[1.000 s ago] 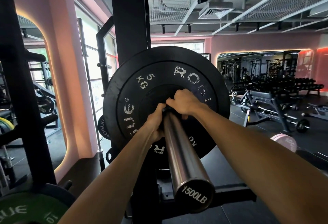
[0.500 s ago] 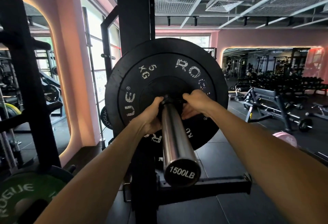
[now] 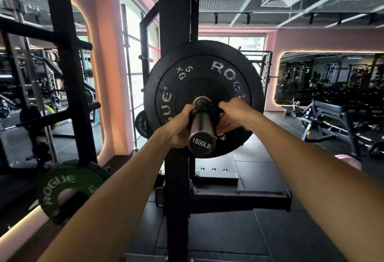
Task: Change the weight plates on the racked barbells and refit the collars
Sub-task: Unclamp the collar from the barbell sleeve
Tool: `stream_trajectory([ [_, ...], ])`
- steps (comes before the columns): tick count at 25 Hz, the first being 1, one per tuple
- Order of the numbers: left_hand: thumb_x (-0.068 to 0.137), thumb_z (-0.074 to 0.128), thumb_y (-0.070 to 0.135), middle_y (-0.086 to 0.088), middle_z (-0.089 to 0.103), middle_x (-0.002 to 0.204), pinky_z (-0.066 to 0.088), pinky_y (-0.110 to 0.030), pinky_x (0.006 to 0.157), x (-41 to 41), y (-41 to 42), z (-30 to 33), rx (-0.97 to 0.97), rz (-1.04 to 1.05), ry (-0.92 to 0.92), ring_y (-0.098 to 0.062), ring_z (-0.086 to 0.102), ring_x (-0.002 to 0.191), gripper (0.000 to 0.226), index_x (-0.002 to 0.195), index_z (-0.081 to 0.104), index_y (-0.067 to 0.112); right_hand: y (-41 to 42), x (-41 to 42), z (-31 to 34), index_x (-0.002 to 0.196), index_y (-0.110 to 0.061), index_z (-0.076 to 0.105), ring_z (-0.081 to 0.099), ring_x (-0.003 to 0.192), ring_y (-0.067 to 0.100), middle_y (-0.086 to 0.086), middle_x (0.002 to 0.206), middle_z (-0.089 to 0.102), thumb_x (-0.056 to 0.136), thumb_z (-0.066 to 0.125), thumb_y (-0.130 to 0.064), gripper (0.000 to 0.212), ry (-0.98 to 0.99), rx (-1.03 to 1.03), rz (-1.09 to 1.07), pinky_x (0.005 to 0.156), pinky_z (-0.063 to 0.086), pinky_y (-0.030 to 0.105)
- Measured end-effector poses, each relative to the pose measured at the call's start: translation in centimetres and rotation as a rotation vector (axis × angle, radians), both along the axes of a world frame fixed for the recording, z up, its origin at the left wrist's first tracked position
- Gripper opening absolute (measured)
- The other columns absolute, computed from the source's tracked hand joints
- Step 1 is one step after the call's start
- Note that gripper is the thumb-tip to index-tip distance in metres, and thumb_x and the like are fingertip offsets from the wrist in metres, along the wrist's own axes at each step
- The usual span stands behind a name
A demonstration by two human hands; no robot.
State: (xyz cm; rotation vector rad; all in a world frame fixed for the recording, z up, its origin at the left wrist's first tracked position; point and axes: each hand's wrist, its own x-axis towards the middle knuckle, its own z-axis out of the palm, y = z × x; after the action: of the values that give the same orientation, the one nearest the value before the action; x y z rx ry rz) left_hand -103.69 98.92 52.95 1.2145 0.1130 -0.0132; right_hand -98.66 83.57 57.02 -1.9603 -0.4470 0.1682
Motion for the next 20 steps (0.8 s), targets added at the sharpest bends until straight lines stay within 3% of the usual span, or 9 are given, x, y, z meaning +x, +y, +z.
stream_trajectory([
  [3,0.093,0.048,0.048,-0.015,0.072,0.086,0.051,-0.041,0.089,-4.0,-1.3,0.0,0.006,-0.020,-0.001,-0.024,0.068,0.079,0.050,0.109,0.061,0.003,-1.2,-3.6,-0.1,0.078,0.015,0.054,0.067,0.057,0.035,0.032,0.072,0.066,0.100,0.035,-0.022,0.048,0.010,-0.002,0.004,0.059,0.059,0.038],
  [7,0.089,0.056,0.047,-0.014,0.065,0.107,0.060,-0.040,0.067,-9.3,-3.0,-0.1,-0.006,-0.005,0.000,-0.026,0.066,0.091,0.048,0.119,0.060,0.010,-2.9,-8.9,-0.4,0.081,0.014,0.053,0.068,0.054,0.034,0.027,0.064,0.066,0.100,0.034,-0.025,0.048,0.008,-0.003,-0.008,0.053,0.060,0.034],
  [9,0.090,0.054,0.046,-0.013,0.064,0.110,0.059,-0.036,0.064,-12.3,-3.9,-0.1,0.018,-0.025,-0.007,-0.027,0.064,0.098,0.045,0.116,0.061,0.011,-4.0,-12.0,-0.7,0.077,0.012,0.052,0.068,0.054,0.032,0.027,0.065,0.066,0.100,0.034,-0.027,0.049,0.016,0.011,-0.013,0.056,0.058,0.033],
  [13,0.092,0.051,0.045,-0.010,0.071,0.100,0.060,-0.035,0.070,-18.9,-6.2,-0.4,0.095,-0.087,-0.018,-0.023,0.068,0.092,0.040,0.110,0.065,0.012,-7.0,-18.7,-1.6,0.076,0.013,0.054,0.068,0.057,0.031,0.027,0.072,0.066,0.100,0.032,-0.025,0.050,0.028,0.021,0.013,0.062,0.059,0.034],
  [17,0.096,0.050,0.046,-0.009,0.068,0.115,0.060,-0.038,0.079,-22.9,-9.6,-0.9,0.110,-0.144,-0.065,-0.022,0.067,0.102,0.043,0.122,0.061,0.013,-11.0,-23.0,-2.3,0.079,0.014,0.050,0.068,0.077,0.043,0.029,0.071,0.066,0.101,0.035,-0.021,0.043,0.052,0.077,-0.011,0.079,0.059,0.046],
  [20,0.093,0.057,0.043,-0.011,0.068,0.120,0.058,-0.040,0.086,-23.7,-12.2,-0.6,0.152,-0.190,-0.114,-0.024,0.067,0.108,0.047,0.125,0.060,0.009,-14.8,-24.4,-2.0,0.085,0.012,0.046,0.067,0.083,0.043,0.030,0.082,0.064,0.104,0.033,-0.024,0.042,0.082,0.123,-0.027,0.086,0.056,0.047],
])
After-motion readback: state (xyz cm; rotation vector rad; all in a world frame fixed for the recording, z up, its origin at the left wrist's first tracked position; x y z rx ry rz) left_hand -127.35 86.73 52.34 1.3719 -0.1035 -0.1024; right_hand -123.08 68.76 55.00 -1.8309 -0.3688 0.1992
